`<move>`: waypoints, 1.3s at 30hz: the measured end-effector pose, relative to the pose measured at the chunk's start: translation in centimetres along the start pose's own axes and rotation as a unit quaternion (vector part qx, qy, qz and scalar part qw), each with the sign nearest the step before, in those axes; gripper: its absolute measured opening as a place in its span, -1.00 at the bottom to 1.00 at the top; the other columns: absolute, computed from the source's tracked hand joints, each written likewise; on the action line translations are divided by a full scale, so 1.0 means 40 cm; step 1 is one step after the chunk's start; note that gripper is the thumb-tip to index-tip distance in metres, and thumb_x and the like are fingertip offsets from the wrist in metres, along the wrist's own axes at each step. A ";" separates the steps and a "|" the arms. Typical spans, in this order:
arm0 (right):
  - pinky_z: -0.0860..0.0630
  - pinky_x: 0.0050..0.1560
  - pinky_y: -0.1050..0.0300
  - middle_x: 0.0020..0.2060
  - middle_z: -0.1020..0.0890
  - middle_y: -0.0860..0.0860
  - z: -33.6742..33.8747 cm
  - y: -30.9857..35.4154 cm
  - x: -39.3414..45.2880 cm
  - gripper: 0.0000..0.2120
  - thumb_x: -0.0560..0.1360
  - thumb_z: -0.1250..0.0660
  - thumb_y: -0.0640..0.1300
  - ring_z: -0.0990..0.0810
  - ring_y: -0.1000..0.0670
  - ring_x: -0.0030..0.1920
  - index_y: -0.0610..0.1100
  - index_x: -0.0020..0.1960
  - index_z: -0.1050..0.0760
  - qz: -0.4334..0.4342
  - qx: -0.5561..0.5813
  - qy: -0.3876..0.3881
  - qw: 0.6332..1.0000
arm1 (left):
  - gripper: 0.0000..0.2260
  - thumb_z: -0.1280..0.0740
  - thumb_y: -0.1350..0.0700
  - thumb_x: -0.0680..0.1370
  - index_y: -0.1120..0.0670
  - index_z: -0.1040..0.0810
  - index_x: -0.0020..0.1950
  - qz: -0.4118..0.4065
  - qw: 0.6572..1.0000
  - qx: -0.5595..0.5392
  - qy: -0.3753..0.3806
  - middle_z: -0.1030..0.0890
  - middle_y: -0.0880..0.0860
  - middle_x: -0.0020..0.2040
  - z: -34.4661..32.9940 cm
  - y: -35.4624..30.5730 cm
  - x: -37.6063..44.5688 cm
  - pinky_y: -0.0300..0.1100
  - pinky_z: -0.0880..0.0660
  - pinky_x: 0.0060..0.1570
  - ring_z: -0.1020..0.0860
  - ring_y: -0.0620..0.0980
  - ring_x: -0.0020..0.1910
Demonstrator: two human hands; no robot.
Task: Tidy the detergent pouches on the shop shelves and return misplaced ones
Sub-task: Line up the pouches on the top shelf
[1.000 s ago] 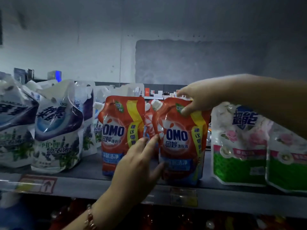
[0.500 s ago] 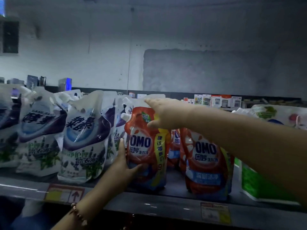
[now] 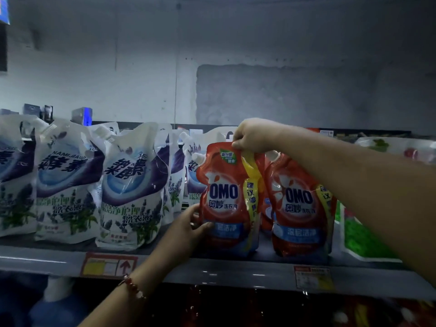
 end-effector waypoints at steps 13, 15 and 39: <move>-0.46 -0.04 0.11 0.10 -0.64 -0.08 -0.012 -0.003 -0.011 -0.67 0.65 -0.16 -0.04 -0.58 -0.09 0.06 -0.18 0.24 -0.58 -0.031 -0.008 -0.007 0.999 | -0.76 -0.24 0.11 0.64 0.14 -0.59 -0.16 0.027 0.987 0.147 -0.065 -0.67 0.08 -0.25 0.026 0.015 0.018 0.09 -0.64 -0.21 -0.65 0.06 -0.26; -0.47 -0.03 0.10 0.10 -0.64 -0.08 -0.008 -0.011 -0.012 -0.68 0.65 -0.17 -0.05 -0.58 -0.10 0.08 -0.19 0.23 -0.59 -0.044 -0.010 -0.025 0.999 | -0.75 -0.23 0.07 0.60 0.13 -0.53 -0.23 0.007 0.976 0.197 -0.090 -0.63 0.06 -0.31 0.025 0.016 0.011 0.13 -0.60 -0.25 -0.62 0.07 -0.30; 0.14 0.53 0.11 0.57 0.00 0.16 -0.123 -0.003 -0.365 -0.27 0.55 -0.21 0.24 0.12 0.13 0.56 0.14 0.58 0.08 0.030 0.023 -0.031 0.999 | -0.43 -0.16 -0.21 0.55 -0.02 -0.31 0.52 -0.162 0.910 0.370 -0.096 -0.41 0.04 0.48 0.007 -0.213 -0.109 0.01 -0.31 0.40 -0.38 0.03 0.43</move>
Point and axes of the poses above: each hand's wrist, its own x-axis towards the middle knuckle, its own z-axis out of the back of the hand, y = z × x, the point moved 3 cm from there along x, towards the middle knuckle
